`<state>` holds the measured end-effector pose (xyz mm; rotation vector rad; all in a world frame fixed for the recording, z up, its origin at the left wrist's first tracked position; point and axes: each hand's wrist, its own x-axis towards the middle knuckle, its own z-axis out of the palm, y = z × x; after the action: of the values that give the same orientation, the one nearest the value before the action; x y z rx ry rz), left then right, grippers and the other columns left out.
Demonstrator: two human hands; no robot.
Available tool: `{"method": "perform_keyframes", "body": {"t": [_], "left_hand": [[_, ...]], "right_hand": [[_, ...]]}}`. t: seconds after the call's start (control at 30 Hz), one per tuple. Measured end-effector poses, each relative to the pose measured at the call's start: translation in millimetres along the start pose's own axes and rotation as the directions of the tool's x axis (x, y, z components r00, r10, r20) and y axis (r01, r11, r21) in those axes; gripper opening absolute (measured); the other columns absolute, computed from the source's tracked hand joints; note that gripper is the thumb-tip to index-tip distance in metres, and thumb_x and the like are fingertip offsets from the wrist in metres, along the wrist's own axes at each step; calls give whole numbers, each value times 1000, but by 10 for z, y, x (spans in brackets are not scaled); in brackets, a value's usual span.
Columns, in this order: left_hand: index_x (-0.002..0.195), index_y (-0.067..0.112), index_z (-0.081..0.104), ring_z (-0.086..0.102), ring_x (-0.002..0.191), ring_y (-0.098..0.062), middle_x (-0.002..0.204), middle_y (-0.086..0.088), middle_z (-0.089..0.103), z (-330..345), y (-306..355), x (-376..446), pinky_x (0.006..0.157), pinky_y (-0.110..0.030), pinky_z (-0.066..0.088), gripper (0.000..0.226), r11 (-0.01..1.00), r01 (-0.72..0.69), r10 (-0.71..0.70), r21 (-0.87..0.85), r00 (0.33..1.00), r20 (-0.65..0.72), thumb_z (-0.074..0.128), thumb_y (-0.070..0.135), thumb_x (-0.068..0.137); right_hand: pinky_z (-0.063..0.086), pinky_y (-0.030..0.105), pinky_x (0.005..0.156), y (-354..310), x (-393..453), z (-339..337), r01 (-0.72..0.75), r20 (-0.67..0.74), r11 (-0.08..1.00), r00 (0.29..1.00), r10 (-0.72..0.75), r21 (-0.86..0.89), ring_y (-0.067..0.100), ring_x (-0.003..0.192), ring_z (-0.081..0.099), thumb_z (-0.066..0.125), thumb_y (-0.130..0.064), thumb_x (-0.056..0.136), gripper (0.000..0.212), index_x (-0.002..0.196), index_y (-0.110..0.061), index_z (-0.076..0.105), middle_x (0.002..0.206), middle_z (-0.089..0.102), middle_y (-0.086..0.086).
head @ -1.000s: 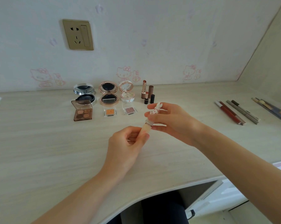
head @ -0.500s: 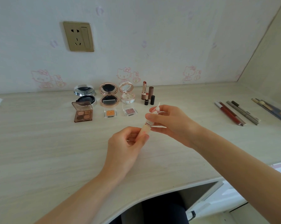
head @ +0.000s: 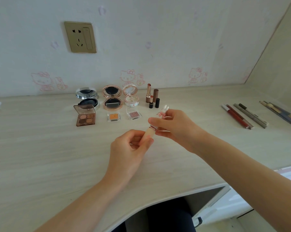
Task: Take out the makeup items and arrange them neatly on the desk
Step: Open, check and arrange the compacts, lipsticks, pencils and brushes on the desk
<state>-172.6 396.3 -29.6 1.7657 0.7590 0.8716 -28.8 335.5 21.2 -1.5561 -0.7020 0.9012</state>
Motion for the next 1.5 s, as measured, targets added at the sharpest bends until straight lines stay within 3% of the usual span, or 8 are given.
{"method": "perform_keyframes", "body": {"t": [0.1,0.23,0.47,0.67,0.83,1.0,1.33,1.5], "left_hand": [[89,20,71,66,74,-1,79,10,72,-8,-16,8,67,-10,49,10,1000,-1,1,17,1000,-4,75,23,80],[91,20,72,65,74,0,79,11,72,-13,-34,24,67,-10,49,11,1000,4,-4,21,1000,-5,74,24,81],[92,20,71,66,74,-2,80,8,72,-1,-47,10,68,-12,50,15,1000,-30,30,-6,1000,8,76,20,78],[112,25,60,63,80,-4,87,12,67,11,-31,-14,76,-13,49,44,980,-186,182,69,982,54,81,18,74],[118,33,48,55,84,-3,88,13,55,9,-2,-3,78,-8,41,44,877,-400,362,265,914,182,72,25,83],[127,31,50,53,85,-5,91,10,45,26,21,48,78,-25,48,37,728,-554,455,403,831,321,55,36,91],[120,19,66,51,74,-9,85,6,49,230,4,348,73,-30,52,38,682,-590,479,431,807,347,70,31,84],[127,26,58,51,89,-13,96,3,51,323,-44,458,81,-22,43,41,691,-535,367,485,839,403,62,40,88]], "right_hand": [[57,30,80,-10,-5,-37,-10,25,989,1000,7,147,21,82,70,73,0,79,32,107,1,58,88,67,12],[55,36,89,-48,-5,-104,-28,66,965,998,10,261,27,93,70,67,12,79,32,108,0,60,101,69,17],[51,40,97,-103,40,-139,-61,120,986,992,42,154,22,87,66,66,4,82,33,110,-14,64,90,66,5],[58,33,70,-161,101,-162,-134,133,935,987,95,328,30,83,69,61,12,83,46,125,-4,52,109,68,22],[56,31,74,-186,103,-198,-131,186,969,978,92,208,26,87,68,61,3,85,25,109,-4,61,108,71,15],[56,27,70,-164,177,-234,-64,123,982,992,42,180,27,80,68,66,0,85,27,111,2,62,90,65,12],[56,36,88,-145,532,-383,-59,15,994,998,58,93,26,84,67,70,-1,83,23,105,5,65,84,65,10],[56,28,77,-148,728,-408,-104,-5,983,995,104,-153,18,85,68,75,-11,80,28,107,-7,67,98,71,8]]}}
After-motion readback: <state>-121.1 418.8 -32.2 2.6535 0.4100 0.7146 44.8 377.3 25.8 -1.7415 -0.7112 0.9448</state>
